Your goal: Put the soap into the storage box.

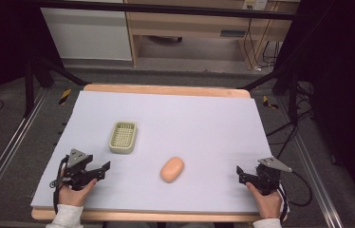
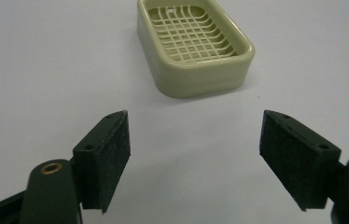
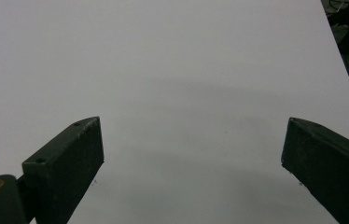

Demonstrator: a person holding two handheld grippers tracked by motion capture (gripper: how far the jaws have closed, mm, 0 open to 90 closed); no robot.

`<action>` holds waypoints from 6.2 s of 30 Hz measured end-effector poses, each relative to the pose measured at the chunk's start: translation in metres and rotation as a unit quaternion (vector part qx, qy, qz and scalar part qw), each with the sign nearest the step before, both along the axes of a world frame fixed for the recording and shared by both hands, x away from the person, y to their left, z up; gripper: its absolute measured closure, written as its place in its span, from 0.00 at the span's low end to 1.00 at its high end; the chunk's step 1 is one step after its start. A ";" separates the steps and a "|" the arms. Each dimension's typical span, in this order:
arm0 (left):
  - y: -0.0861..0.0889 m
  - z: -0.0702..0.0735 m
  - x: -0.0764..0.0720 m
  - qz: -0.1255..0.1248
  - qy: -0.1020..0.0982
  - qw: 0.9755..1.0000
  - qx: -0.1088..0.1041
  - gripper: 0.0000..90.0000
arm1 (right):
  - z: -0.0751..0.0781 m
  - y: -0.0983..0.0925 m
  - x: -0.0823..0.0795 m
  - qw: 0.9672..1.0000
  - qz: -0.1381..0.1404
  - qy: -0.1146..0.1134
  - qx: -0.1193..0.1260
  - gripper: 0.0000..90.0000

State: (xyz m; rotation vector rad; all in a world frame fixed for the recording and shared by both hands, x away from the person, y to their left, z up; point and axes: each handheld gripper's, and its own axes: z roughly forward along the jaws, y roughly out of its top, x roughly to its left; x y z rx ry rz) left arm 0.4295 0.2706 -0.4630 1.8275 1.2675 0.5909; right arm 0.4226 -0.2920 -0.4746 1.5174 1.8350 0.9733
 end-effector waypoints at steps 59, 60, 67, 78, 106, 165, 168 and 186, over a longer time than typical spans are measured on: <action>-0.063 0.018 -0.009 -0.083 -0.010 0.996 0.008 0.22 | 0.004 0.004 -0.003 1.000 0.015 -0.019 0.012 0.05; -0.064 0.018 -0.009 -0.085 -0.009 0.996 0.008 0.22 | 0.004 0.004 -0.003 1.000 0.015 -0.019 0.012 0.05; -0.069 0.019 -0.010 -0.093 -0.004 0.996 0.008 0.22 | 0.004 0.005 -0.003 1.000 0.014 -0.018 0.015 0.05; -0.080 0.023 -0.010 -0.112 -0.001 0.994 0.017 0.22 | 0.004 0.007 -0.004 1.000 0.018 -0.016 0.013 0.05; -0.120 0.047 0.006 -0.143 -0.012 0.990 0.014 0.21 | 0.005 0.007 -0.005 1.000 0.015 -0.019 0.013 0.05; -0.190 0.032 0.020 -0.200 0.032 0.978 0.055 0.20 | 0.005 0.008 -0.003 0.999 0.021 -0.016 0.018 0.06; -0.193 0.030 0.022 -0.201 0.038 0.977 0.058 0.20 | 0.005 0.008 -0.003 0.999 0.022 -0.015 0.019 0.06; -0.207 0.017 0.026 -0.209 0.058 0.972 0.089 0.19 | 0.005 0.009 -0.002 0.999 0.024 -0.012 0.020 0.06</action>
